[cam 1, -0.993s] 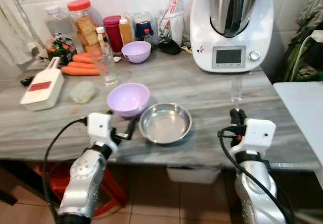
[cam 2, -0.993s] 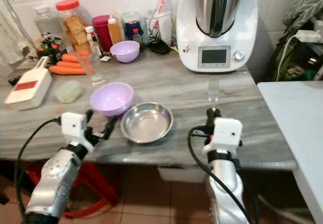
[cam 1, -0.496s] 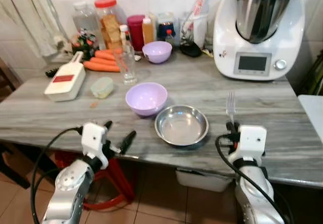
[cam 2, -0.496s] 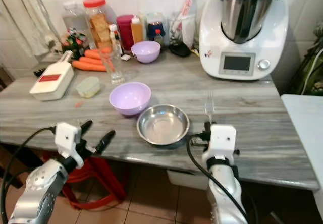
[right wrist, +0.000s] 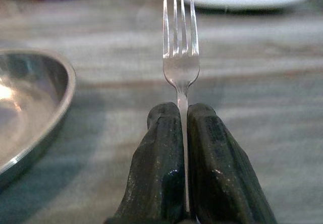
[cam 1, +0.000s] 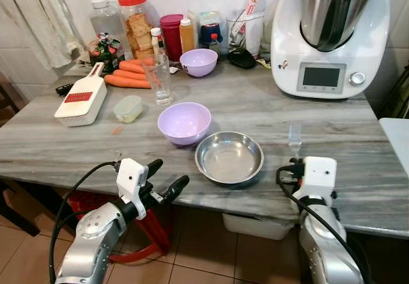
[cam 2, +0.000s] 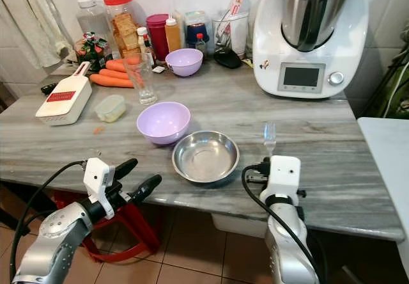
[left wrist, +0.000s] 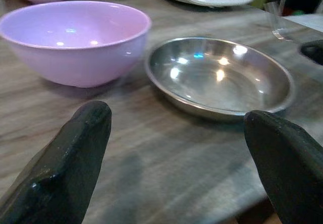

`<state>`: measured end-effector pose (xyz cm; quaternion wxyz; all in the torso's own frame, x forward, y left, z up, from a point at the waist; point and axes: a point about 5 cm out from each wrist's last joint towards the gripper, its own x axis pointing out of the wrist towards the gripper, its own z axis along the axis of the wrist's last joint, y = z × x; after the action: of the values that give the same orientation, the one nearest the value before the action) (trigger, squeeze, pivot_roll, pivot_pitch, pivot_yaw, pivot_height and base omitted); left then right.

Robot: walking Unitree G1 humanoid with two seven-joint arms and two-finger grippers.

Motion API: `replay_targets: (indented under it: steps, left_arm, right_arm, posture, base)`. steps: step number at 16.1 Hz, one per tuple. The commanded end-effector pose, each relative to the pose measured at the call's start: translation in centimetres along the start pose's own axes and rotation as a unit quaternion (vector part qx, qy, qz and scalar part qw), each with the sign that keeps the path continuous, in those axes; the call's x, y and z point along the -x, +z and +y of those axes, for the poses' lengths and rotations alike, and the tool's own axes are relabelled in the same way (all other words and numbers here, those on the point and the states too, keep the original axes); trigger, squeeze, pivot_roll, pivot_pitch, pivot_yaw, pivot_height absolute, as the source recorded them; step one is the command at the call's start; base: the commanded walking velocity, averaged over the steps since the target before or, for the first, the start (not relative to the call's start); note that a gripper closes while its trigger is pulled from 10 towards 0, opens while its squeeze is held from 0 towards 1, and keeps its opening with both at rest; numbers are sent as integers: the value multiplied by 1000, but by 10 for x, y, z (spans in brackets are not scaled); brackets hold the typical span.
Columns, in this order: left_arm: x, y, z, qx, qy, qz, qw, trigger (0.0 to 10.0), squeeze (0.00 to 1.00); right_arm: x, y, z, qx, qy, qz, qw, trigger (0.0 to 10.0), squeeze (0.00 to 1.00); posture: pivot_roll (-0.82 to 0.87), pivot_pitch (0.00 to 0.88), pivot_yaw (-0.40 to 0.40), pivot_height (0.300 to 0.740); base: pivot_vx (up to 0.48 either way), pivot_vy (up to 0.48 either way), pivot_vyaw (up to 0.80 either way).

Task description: Setting the table

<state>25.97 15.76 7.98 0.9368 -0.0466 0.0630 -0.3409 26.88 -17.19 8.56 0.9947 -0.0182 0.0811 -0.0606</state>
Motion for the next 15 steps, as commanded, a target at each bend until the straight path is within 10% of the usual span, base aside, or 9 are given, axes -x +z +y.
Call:
replay_targets:
  steps: [1, 15]
  left_arm:
    - [2, 2, 1, -8, -11, 5, 1000, 10000, 0]
    - [6, 1, -4, -11, -20, 8, 1000, 10000, 0]
  right_arm:
    - [-3, 2, 3, -7, 6, 4, 1000, 10000, 0]
    - [-10, -14, 29, -55, 37, 73, 995, 10000, 0]
  posture:
    - [-77, 0, 93, 740]
    - [-67, 0, 91, 740]
  base:
    - [0, 0, 0]
    - [0, 0, 0]
